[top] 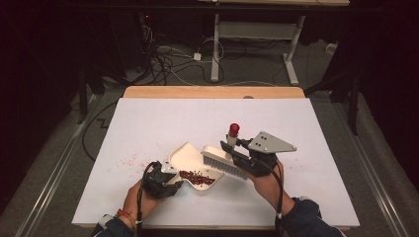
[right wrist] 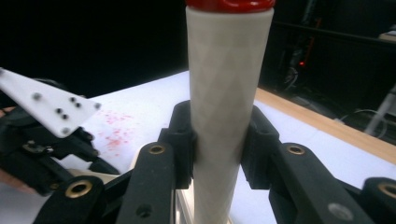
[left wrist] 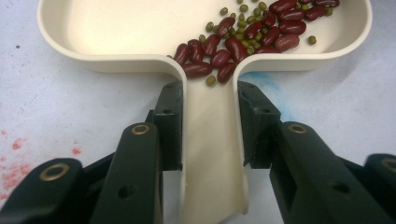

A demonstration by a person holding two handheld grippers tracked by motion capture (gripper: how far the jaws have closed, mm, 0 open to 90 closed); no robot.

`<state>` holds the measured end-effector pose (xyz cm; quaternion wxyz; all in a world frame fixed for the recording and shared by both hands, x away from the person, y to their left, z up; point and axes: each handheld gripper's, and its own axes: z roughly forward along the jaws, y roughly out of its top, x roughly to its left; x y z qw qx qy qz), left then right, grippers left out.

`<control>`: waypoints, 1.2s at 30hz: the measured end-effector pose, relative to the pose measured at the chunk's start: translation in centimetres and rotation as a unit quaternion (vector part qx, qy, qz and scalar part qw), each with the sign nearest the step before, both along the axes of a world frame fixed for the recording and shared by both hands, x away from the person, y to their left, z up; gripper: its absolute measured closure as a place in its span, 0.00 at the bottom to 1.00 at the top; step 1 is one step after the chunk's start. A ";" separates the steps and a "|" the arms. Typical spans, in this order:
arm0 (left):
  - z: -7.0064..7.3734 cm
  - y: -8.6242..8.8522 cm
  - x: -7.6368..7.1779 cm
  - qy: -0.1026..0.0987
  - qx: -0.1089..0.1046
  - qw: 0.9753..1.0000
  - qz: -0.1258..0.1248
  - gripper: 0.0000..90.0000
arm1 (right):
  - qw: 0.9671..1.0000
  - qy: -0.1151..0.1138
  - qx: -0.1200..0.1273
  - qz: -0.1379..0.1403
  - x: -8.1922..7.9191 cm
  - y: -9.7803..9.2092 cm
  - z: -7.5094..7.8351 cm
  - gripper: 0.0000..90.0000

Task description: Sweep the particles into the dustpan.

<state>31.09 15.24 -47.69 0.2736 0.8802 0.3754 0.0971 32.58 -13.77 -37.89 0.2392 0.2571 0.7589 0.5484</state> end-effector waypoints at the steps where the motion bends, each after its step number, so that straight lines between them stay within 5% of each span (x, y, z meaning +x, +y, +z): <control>1: 0.0 0.0 0.0 0.001 0.001 1.000 -0.001 0.70 | 1.000 -0.006 -0.006 -0.003 0.2 -0.1 -0.1 0.78; 7: -0.1 0.1 0.0 0.003 -0.004 1.000 0.001 0.70 | 0.999 -0.031 -0.030 -0.025 0.7 -0.2 -0.8 0.78; 12: -0.1 0.0 0.0 0.007 -0.003 1.000 0.005 0.70 | 0.999 -0.030 -0.033 -0.026 1.0 0.1 -1.4 0.78; 16: -0.1 -0.1 0.0 0.009 -0.001 1.000 0.010 0.70 | 1.000 -0.007 -0.021 0.003 0.6 0.8 -1.8 0.78; 23: -0.2 -0.2 0.0 0.008 -0.004 1.000 0.019 0.70 | 0.998 -0.009 -0.035 0.046 -1.5 3.2 -1.8 0.78; 36: -0.2 0.5 0.3 0.004 -0.013 0.999 0.040 0.70 | 0.998 0.007 -0.022 0.065 -2.0 3.6 -1.6 0.78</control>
